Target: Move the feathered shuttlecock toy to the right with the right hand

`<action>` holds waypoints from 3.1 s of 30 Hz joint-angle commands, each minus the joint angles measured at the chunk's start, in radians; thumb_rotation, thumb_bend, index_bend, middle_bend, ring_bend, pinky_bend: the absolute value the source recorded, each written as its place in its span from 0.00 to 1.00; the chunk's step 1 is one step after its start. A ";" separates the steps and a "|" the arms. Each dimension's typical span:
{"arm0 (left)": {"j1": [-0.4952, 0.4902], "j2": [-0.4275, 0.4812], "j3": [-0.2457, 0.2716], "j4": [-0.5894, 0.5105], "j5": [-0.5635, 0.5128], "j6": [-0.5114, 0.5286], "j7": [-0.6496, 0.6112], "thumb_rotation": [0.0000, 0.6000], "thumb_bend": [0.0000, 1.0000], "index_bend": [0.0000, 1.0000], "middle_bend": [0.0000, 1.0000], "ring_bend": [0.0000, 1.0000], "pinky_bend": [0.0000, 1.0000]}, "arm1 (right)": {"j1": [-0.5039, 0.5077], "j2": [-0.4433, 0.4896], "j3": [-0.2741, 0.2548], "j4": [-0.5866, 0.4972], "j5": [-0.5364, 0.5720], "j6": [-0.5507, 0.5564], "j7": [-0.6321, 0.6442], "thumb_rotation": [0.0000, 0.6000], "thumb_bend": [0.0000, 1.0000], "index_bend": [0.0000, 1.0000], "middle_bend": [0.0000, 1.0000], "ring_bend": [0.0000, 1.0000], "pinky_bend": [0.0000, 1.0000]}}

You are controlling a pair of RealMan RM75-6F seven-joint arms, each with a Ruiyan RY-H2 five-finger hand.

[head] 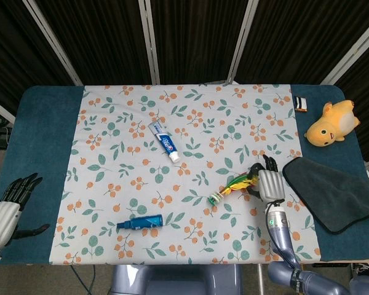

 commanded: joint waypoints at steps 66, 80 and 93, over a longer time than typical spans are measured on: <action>0.008 -0.007 0.000 -0.009 -0.003 0.003 0.033 1.00 0.09 0.00 0.00 0.00 0.00 | -0.102 0.186 -0.077 0.074 -0.275 0.299 -0.066 1.00 0.36 0.62 0.32 0.00 0.00; 0.009 -0.008 -0.001 -0.009 -0.005 0.004 0.036 1.00 0.09 0.00 0.00 0.00 0.00 | -0.113 0.226 -0.094 -0.029 -0.318 0.332 -0.096 1.00 0.26 0.03 0.00 0.00 0.00; 0.010 -0.008 -0.001 -0.007 -0.004 0.005 0.037 1.00 0.09 0.00 0.00 0.00 0.00 | -0.187 0.379 -0.118 -0.291 -0.311 0.375 -0.146 1.00 0.24 0.02 0.00 0.00 0.00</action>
